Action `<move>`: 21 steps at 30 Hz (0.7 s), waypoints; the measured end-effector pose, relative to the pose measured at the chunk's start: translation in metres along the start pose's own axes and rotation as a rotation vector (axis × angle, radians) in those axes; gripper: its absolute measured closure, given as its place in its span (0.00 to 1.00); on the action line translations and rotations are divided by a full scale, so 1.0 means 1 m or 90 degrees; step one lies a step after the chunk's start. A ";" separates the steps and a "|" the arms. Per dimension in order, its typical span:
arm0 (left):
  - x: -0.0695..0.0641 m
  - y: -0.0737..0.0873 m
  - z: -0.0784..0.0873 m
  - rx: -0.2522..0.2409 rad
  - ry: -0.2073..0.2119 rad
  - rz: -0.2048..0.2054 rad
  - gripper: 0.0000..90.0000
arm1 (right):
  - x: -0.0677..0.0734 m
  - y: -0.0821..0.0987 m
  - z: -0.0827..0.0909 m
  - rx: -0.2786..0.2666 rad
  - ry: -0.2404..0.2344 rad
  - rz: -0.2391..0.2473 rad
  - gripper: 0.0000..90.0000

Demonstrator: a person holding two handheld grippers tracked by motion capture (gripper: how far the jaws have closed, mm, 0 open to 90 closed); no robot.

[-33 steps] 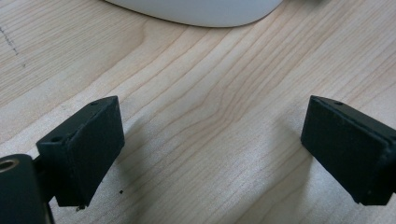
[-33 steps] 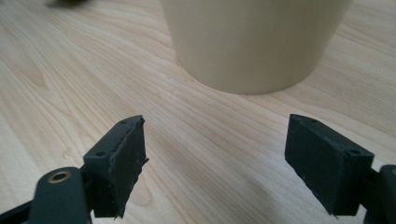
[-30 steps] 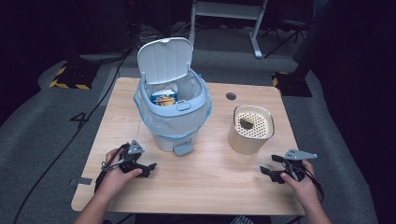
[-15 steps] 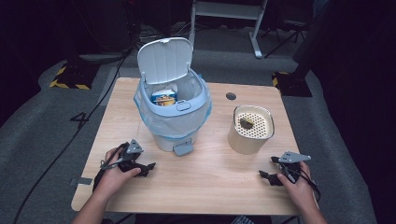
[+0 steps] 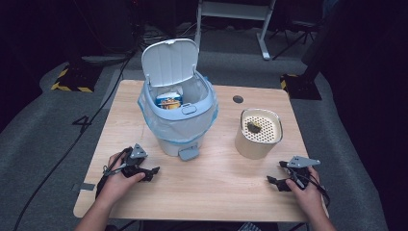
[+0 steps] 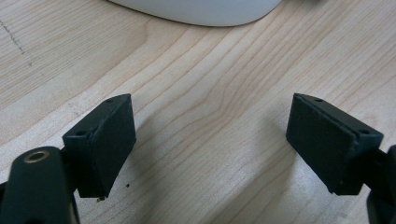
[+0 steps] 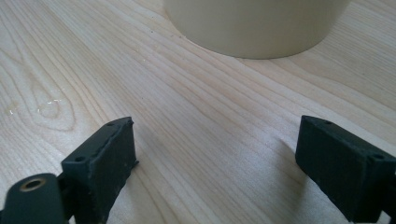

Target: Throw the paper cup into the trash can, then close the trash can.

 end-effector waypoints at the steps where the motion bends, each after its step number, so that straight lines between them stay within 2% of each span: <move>1: 0.000 0.000 -0.001 -0.002 0.000 -0.003 0.18 | 0.000 0.000 0.000 0.000 0.000 0.000 0.14; 4: 0.000 -0.001 -0.001 0.003 0.000 -0.002 0.19 | 0.000 0.000 0.000 0.000 0.000 0.000 0.14; 5: 0.000 -0.003 0.000 0.004 0.004 0.000 0.22 | 0.000 0.000 0.000 0.000 0.000 0.000 0.14; 6: -0.001 -0.006 0.002 -0.009 0.010 0.008 0.26 | 0.000 0.000 0.000 0.000 0.000 0.000 0.14; 11: -0.002 -0.022 0.015 -0.051 0.031 0.032 0.25 | 0.000 0.000 0.000 0.000 0.000 0.000 0.14; 13: -0.002 -0.027 0.021 -0.057 0.031 0.029 0.25 | 0.000 0.000 0.000 0.000 0.000 0.000 0.14; 16: -0.004 -0.035 0.031 -0.058 0.036 0.010 0.25 | 0.000 0.000 0.000 0.000 0.000 0.000 0.14; 21: -0.005 -0.051 0.048 -0.079 0.047 -0.014 0.26 | 0.000 0.000 0.000 0.000 0.000 0.000 0.14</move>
Point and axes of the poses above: each handheld gripper's, and its own axes: z roughly backward along the jaws, y roughly out of its underside, x roughly to its left, the point moved 7 cm from there along -z, roughly forward along the jaws, and after that the axes turned 3 degrees about -x, right-handed, at the moved point
